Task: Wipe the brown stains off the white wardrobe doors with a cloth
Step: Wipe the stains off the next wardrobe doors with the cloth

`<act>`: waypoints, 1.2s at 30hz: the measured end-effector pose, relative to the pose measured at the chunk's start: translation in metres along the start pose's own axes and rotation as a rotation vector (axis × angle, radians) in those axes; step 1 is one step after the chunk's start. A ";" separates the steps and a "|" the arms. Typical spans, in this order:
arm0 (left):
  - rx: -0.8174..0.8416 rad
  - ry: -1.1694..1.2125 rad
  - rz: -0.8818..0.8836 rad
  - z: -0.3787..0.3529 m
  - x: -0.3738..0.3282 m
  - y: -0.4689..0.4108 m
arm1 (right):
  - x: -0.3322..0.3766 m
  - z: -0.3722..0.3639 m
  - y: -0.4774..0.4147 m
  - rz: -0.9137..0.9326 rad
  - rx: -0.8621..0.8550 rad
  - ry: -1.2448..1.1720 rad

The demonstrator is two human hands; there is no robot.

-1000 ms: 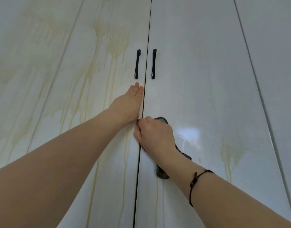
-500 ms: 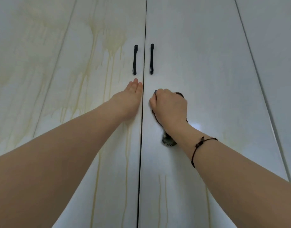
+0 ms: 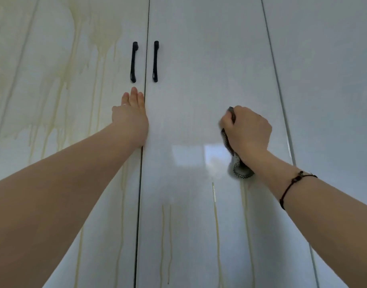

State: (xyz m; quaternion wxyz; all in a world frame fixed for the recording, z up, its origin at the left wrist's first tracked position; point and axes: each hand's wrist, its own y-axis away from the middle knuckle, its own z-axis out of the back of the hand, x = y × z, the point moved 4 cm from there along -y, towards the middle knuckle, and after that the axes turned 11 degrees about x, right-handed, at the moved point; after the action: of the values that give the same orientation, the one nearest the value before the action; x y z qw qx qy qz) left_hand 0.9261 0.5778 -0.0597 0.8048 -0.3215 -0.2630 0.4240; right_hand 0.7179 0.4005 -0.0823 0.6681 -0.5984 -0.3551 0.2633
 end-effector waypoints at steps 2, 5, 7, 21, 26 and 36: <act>0.005 -0.006 -0.026 -0.003 0.001 0.003 | -0.004 0.001 0.008 -0.097 -0.024 -0.042; 0.017 -0.009 -0.033 -0.005 0.004 0.002 | 0.021 -0.009 0.049 -0.096 -0.015 -0.059; 0.035 -0.022 -0.013 -0.001 0.001 0.000 | 0.050 -0.022 0.087 0.056 0.068 -0.017; 0.096 -0.170 -0.057 -0.002 0.000 0.016 | -0.025 0.003 0.071 -0.175 0.009 -0.055; 0.086 -0.102 -0.057 -0.010 -0.006 0.024 | -0.002 -0.008 0.150 -0.032 0.072 0.001; 0.078 -0.080 -0.065 -0.026 -0.004 0.037 | 0.005 -0.001 0.059 0.140 0.067 0.075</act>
State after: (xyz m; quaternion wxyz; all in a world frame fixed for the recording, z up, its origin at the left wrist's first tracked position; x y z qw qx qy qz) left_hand 0.9234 0.5823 -0.1045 0.8190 -0.2641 -0.2886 0.4199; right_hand 0.7261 0.4122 -0.1394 0.6807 -0.6084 -0.2782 0.2987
